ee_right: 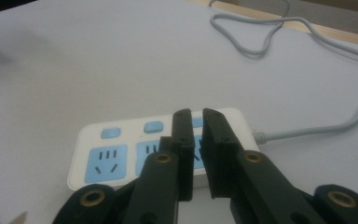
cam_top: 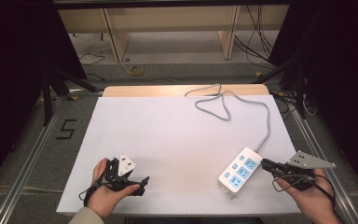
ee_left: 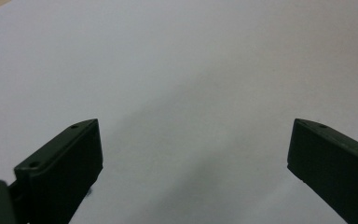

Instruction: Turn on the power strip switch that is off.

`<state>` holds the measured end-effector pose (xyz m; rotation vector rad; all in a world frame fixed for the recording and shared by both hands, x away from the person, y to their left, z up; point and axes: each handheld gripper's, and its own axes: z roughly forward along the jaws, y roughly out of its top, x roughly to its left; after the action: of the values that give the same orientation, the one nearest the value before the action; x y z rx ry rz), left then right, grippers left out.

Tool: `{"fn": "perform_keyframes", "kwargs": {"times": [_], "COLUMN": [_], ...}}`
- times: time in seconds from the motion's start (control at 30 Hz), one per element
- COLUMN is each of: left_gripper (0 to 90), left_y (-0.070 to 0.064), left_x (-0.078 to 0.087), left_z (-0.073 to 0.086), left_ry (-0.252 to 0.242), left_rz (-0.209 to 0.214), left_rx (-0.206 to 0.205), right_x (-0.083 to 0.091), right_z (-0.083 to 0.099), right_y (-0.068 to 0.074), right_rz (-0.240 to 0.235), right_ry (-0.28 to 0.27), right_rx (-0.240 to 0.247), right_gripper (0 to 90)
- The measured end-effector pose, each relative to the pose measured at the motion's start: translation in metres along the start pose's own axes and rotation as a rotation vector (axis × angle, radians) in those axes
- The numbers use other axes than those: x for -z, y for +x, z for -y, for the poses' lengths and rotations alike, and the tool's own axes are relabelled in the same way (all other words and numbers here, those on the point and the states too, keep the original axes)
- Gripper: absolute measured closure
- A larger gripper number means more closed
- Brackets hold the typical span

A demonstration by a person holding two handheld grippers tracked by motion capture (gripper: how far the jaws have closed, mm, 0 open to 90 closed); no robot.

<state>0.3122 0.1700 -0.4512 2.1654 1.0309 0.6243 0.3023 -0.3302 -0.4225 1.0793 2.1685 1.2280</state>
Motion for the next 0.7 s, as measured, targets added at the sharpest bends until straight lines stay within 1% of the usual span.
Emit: {"fn": "perform_keyframes", "kwargs": {"times": [0.1, 0.3, 0.7], "left_gripper": [3.1, 3.3, 3.5], "left_y": [0.0, 0.0, -0.001], "left_x": [0.0, -0.001, -0.002], "left_z": [0.0, 0.0, -0.001], "left_ry": [-0.004, -0.001, -0.004], "left_rz": [-0.005, -0.006, -0.008], "left_rx": [0.005, -0.002, -0.002], "right_x": [0.0, -0.002, -0.01], "right_z": [-0.001, -0.005, -0.016], "right_y": [-0.001, -0.002, 0.0], "right_rz": [0.008, 0.016, -0.003], "right_ry": [0.018, 0.035, 0.055], "right_rx": [0.015, 0.023, 0.033], "right_gripper": [89.8, 90.0, 90.0]}}
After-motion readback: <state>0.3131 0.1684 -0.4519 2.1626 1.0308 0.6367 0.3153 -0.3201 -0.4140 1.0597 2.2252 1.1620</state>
